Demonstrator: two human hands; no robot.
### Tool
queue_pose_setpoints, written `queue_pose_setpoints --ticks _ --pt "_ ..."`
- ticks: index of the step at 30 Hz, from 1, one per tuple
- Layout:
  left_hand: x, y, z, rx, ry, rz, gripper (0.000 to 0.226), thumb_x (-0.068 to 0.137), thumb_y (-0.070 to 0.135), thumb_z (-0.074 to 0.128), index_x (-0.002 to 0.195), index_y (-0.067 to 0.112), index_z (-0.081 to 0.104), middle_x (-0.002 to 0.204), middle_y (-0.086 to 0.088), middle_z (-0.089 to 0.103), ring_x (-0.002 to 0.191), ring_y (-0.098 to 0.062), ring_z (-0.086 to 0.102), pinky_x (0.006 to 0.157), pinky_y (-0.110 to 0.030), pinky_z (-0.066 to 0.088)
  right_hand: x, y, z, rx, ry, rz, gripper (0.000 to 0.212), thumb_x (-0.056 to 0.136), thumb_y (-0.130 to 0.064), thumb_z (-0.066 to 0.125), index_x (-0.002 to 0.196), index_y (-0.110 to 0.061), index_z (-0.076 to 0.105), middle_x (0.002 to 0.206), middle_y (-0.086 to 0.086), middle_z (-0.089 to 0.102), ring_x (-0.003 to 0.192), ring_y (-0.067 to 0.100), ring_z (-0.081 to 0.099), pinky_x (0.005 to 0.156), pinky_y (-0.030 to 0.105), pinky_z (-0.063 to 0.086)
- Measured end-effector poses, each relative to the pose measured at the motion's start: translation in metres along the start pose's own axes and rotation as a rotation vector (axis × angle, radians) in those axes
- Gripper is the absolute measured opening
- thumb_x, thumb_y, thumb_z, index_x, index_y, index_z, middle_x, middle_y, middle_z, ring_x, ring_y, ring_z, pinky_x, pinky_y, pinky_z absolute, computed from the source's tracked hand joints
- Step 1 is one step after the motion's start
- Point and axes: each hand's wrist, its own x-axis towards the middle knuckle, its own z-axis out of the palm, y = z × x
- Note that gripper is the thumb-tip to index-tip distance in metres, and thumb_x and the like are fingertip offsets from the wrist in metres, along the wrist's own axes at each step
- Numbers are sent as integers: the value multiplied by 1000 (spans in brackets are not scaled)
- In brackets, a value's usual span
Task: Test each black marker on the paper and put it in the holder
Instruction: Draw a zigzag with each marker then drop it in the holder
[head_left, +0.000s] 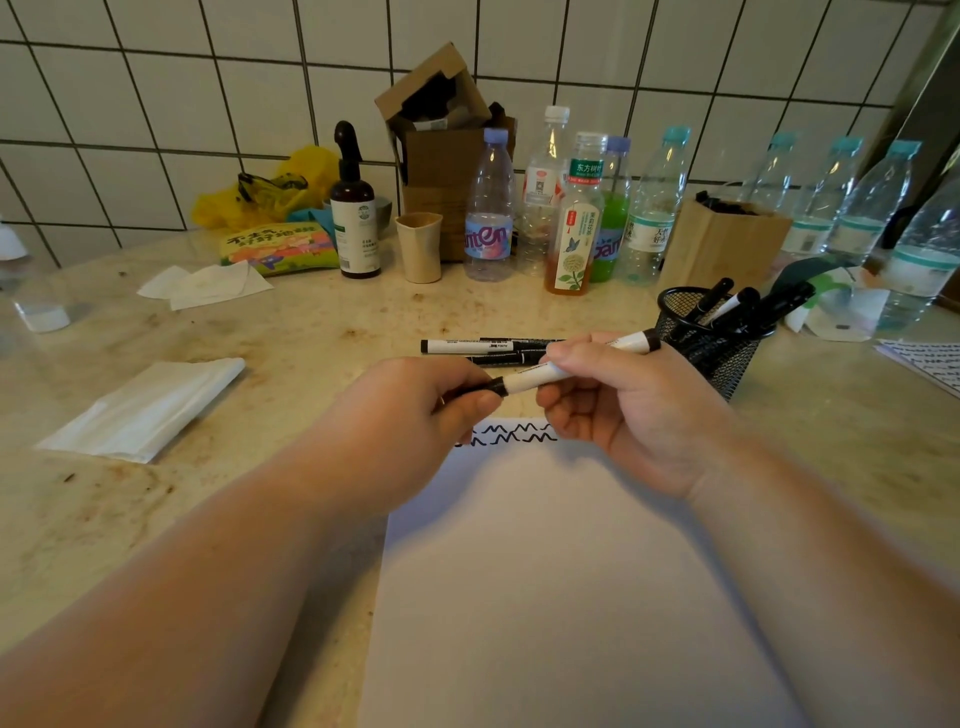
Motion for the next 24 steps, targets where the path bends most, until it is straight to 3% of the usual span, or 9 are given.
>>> queue_pose_setpoints --ticks 6,10,14,18,20,22,24 --pt "-1 2 -3 -203 -60 -70 26 96 32 56 74 31 70 57 10 56 47 -4 44 44 -15 36 -3 -2 1 -59 -67 -99 15 77 -22 83 74 -10 73 69 15 73 55 21 67 55 28 56" --pt "-2 4 -5 -362 -142 -69 27 97 27 57 75 27 72 54 8 51 48 -11 39 50 -27 33 -3 -4 1 -79 -85 -172 14 82 -17 75 69 -13 72 63 15 70 50 21 63 50 26 51" --pt "-1 2 -3 -464 -95 -40 28 98 23 57 76 27 74 53 8 50 48 -12 37 52 -28 29 -2 -4 2 -98 -66 -226 16 84 -20 74 69 -17 75 61 12 69 47 18 58 47 25 47" --pt "1 -1 -1 -329 -35 -8 22 97 31 57 82 39 71 53 14 55 47 -3 43 53 -28 35 -1 -2 1 -94 -102 -212 16 88 -22 74 85 -7 73 48 3 49 37 12 37 42 24 32" --pt "2 -3 -1 -254 -30 -13 14 95 39 56 88 45 67 60 15 61 49 -1 47 53 -29 40 -2 -4 1 -47 -119 -172 30 87 -25 73 97 3 69 47 2 46 36 11 33 41 22 30" --pt "3 -5 0 -148 -23 -37 9 90 52 54 96 49 60 72 20 65 55 0 55 54 -23 43 -5 -8 0 -37 -47 -205 30 90 -26 67 102 2 67 49 4 50 37 13 37 40 24 32" --pt "3 -6 1 -39 -18 -51 19 86 61 50 103 53 53 82 30 62 67 7 59 53 -18 40 -7 -12 0 -156 115 -322 18 99 -25 59 102 -8 66 52 5 57 38 15 44 40 25 37"
